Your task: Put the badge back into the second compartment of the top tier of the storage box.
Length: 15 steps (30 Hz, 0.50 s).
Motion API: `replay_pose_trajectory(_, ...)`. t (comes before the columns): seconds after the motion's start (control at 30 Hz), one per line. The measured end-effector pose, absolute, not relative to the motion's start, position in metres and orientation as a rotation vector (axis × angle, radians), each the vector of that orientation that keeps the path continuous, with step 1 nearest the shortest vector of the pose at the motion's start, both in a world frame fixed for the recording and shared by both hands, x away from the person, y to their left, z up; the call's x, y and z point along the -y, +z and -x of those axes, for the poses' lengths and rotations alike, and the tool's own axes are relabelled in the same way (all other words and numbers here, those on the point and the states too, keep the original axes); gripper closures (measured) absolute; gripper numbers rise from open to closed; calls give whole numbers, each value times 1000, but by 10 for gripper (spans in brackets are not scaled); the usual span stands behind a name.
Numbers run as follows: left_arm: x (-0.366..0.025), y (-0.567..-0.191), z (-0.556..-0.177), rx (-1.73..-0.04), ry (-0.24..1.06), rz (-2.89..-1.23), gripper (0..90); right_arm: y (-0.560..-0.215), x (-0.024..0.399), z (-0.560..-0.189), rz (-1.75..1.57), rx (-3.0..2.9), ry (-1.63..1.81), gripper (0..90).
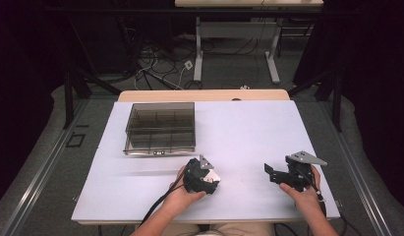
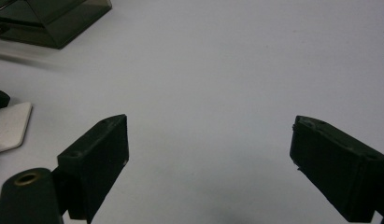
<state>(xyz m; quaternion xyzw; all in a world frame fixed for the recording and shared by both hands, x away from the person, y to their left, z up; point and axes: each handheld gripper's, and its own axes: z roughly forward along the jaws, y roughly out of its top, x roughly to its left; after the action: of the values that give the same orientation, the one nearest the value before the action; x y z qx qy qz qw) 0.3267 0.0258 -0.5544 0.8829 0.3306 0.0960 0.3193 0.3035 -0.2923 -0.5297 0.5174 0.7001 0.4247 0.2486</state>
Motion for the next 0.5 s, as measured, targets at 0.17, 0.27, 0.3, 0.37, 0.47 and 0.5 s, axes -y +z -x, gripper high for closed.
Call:
replay_pose_trajectory(0.17,-26,-554,-327,-868,254,-2322,334,-530,292,-304,-1412,-1905,1158,119)
replay_pose_trajectory(0.27,-26,-554,-327,-871,254,-2320,334,-530,292,-304,-1412,-1905,1157,120)
replay_pose_trajectory(0.3,-26,-554,-327,-872,255,-2321,335,-530,292,-304,-1412,-1905,1158,120)
replay_pose_trajectory(0.37,-26,-554,-327,-880,255,-2314,335,-530,292,-304,-1413,-1906,1156,120)
replay_pose_trajectory(0.47,-28,-552,-328,-884,254,-2310,335,-530,292,-304,-1413,-1907,1160,121)
replay_pose_trajectory(0.5,-28,-551,-328,-890,256,-2307,335,-530,292,-304,-1413,-1907,1160,121)
